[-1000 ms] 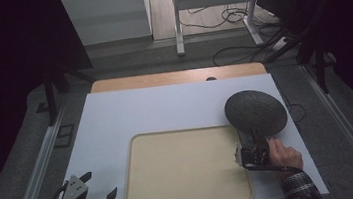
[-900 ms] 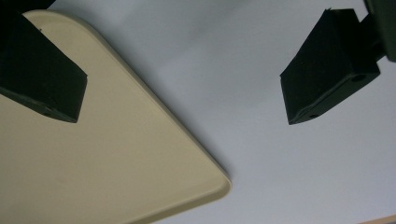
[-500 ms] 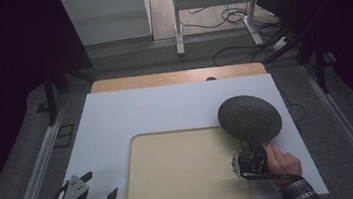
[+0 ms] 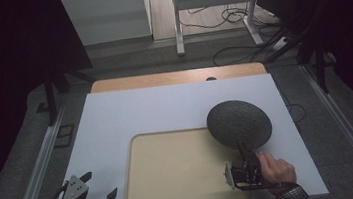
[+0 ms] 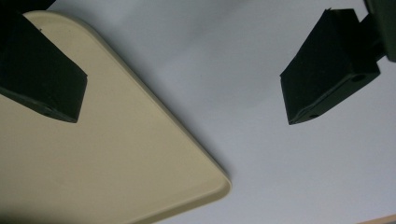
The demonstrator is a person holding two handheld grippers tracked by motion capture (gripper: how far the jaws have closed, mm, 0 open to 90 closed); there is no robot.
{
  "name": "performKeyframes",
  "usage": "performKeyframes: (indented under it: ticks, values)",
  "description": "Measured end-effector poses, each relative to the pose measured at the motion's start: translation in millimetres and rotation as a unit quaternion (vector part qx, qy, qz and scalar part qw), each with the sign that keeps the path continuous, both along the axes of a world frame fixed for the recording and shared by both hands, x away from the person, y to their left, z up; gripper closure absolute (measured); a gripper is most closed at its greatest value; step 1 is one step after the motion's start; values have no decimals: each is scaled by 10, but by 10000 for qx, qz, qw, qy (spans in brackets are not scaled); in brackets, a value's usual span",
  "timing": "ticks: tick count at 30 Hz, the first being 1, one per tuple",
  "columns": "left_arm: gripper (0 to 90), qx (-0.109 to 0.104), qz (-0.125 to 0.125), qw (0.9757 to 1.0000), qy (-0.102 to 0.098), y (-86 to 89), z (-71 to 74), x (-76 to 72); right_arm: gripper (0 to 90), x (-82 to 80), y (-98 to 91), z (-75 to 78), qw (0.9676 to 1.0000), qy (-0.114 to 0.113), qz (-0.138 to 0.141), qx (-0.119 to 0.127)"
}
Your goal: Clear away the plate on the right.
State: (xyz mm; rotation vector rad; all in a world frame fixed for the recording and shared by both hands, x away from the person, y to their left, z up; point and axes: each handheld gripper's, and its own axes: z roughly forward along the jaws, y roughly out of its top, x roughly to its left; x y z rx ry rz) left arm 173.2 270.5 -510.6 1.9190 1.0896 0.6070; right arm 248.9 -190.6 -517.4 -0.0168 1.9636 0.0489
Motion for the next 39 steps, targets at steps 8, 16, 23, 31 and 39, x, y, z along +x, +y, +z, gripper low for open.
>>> performKeyframes:
  ticks: [8, 16, 23, 31, 39]
  values:
    - [1, -6, 15, 10000, -7, 3, 2, -2, 820, -100, 116, -21, 9994, -13, 350, 73]
    - [1, -1, 29, 10000, -27, 7, 6, -6, 816, -223, 231, -23, 9985, -5, 541, 84]
    - [1, 14, 20, 10000, -22, 4, 6, -3, 815, -347, 353, -32, 9974, 81, 708, 62]
    - [2, 15, 9, 10000, -28, 0, 6, -2, 813, -454, 494, -70, 9954, 87, 951, -56]
    - [2, 24, 9, 10000, -28, -2, 5, -1, 814, -557, 664, -107, 9912, 140, 1313, 31]
